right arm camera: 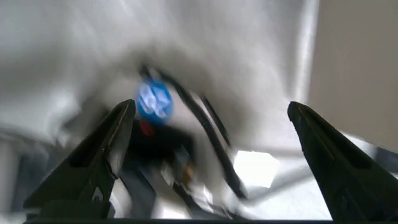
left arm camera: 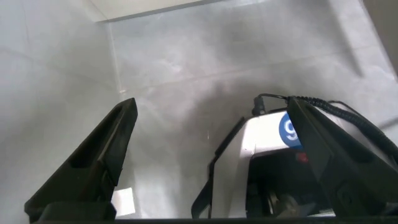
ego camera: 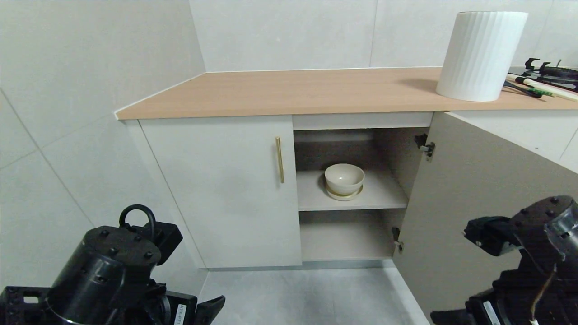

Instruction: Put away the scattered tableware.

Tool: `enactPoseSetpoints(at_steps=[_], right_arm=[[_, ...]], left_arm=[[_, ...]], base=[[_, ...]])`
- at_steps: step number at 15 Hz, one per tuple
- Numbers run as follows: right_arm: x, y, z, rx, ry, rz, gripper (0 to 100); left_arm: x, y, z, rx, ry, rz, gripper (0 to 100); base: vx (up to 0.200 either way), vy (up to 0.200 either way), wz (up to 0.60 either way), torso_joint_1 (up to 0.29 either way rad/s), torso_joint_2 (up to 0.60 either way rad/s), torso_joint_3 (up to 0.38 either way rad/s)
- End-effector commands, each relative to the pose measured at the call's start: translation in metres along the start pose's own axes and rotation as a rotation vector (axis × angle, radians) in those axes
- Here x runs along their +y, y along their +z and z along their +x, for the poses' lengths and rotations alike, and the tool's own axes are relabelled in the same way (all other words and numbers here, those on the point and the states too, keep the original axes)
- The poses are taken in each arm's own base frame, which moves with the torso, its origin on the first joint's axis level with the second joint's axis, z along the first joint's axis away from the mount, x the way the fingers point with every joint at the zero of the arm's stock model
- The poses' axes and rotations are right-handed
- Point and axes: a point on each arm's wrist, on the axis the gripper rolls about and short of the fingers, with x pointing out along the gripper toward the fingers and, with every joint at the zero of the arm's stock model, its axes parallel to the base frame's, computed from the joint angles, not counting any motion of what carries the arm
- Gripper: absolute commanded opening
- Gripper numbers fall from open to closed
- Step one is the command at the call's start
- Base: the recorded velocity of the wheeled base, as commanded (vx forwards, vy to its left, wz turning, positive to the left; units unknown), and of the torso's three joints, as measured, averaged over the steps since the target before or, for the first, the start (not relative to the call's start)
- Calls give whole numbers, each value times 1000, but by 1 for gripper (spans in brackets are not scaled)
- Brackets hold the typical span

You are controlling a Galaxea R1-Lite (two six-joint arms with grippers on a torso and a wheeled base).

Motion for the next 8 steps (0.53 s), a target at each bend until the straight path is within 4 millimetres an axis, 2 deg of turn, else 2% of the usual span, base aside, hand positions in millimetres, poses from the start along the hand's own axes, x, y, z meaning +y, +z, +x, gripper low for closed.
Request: enactPoseSetpoints(at_steps=[1,3,8], right_arm=[[4,-9,-19,-4,42,-65,100],[6,-17,-26,21,71,-103,100],[-5,-36,-47,82,64,-247,100]], left_arm=[[0,0,1,3,1,0,100],[0,0,1,3,1,0,100],[0,0,1,3,1,0,100]], base=[[0,-200,0,7,7,2],[0,-200,0,0,2,5],[0,-200,0,0,0,2]])
